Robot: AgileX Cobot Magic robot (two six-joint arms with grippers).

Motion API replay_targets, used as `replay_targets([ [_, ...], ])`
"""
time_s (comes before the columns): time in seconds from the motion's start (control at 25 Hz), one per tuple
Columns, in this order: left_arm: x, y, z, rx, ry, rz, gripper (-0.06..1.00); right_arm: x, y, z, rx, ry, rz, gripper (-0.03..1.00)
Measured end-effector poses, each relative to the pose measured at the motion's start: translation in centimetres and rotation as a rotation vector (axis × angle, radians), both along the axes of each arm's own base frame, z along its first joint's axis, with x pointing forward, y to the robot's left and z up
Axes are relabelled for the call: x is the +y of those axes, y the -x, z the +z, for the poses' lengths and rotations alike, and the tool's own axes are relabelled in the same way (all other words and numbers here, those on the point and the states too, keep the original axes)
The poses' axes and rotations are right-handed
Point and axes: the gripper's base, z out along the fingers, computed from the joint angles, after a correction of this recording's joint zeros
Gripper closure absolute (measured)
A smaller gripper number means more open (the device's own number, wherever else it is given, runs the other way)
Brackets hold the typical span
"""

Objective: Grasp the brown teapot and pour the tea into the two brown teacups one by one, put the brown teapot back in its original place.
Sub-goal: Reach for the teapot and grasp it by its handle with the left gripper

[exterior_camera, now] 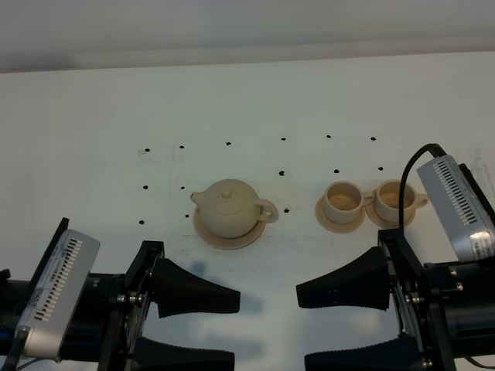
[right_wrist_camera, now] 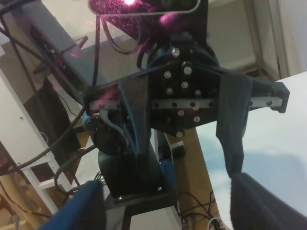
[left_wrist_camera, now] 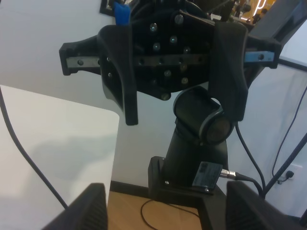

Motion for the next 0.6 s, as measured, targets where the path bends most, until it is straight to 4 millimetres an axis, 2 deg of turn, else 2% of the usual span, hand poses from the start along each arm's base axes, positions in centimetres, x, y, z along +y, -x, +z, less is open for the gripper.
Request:
replay_targets([
  [0.6, -0.01, -0.04, 0.04, 0.023, 0.003, 0.007, 0.43, 0.0, 0.0, 0.0, 0.0, 0.0, 0.0, 0.43],
])
